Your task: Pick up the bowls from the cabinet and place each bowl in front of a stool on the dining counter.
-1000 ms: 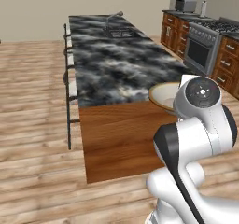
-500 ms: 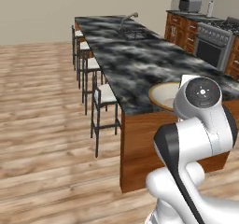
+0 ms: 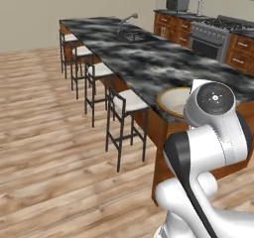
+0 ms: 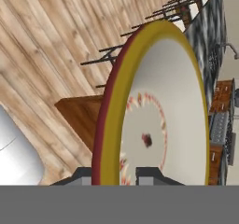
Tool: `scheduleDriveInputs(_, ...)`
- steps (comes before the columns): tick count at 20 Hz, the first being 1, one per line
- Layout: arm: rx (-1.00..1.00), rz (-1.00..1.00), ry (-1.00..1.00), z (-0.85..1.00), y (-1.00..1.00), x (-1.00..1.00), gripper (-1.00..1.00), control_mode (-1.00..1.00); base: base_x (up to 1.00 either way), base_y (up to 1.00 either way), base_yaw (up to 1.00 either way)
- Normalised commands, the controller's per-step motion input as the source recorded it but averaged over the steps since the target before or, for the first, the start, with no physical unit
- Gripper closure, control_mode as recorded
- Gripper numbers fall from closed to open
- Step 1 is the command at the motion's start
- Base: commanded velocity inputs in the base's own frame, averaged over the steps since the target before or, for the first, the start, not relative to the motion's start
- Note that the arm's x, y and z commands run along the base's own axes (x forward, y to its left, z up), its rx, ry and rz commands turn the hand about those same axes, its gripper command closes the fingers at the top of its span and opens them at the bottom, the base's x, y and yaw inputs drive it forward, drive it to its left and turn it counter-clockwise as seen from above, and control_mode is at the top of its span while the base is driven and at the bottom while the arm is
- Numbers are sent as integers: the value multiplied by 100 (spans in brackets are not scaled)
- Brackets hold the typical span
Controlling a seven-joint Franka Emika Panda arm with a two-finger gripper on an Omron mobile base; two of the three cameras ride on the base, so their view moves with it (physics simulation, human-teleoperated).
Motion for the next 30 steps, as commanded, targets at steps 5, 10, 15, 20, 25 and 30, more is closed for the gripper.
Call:
scheduleDriveInputs(5,0,0,0,0,0,0,100,100,45,100,-39)
scheduleDriveInputs(10,0,0,0,0,0,0,100,100,44,100,-40)
scheduleDriveInputs(15,0,0,0,0,0,0,100,100,44,100,-46)
scheduleDriveInputs(20,0,0,0,0,0,0,100,100,49,100,-52)
scheduleDriveInputs(25,0,0,0,0,0,0,100,100,31,100,-52)
scheduleDriveInputs(30,0,0,0,0,0,0,100,100,2,100,-55)
